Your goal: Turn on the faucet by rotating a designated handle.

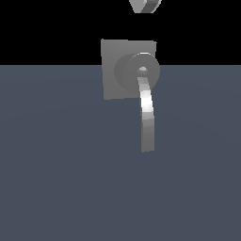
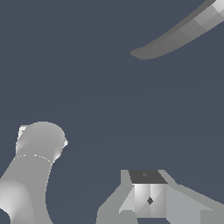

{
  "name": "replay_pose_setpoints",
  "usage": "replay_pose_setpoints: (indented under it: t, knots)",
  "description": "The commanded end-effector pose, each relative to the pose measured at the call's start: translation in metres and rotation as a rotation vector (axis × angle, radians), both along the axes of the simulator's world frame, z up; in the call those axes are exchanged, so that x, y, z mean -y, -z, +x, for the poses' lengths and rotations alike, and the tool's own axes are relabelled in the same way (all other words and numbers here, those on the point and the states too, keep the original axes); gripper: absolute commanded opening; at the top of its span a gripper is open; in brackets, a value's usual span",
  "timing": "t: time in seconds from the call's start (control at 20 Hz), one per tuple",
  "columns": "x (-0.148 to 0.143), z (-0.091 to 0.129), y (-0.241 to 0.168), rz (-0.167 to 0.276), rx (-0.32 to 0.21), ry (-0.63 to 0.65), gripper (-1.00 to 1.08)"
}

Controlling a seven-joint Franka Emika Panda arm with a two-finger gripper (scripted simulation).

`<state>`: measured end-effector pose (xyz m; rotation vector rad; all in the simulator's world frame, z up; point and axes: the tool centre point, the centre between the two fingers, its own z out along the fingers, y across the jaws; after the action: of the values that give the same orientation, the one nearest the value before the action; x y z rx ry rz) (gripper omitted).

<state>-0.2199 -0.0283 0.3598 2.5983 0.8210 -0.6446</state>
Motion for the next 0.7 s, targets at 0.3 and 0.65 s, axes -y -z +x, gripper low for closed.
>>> replay_pose_setpoints:
  t: [0.3, 0.65]
  knots:
    - [0.019, 0.009, 0.058, -0.168, -0.283, -0.298, -1.00]
    - [0.033, 0.015, 0.097, -0.311, -0.532, -0.541, -1.00]
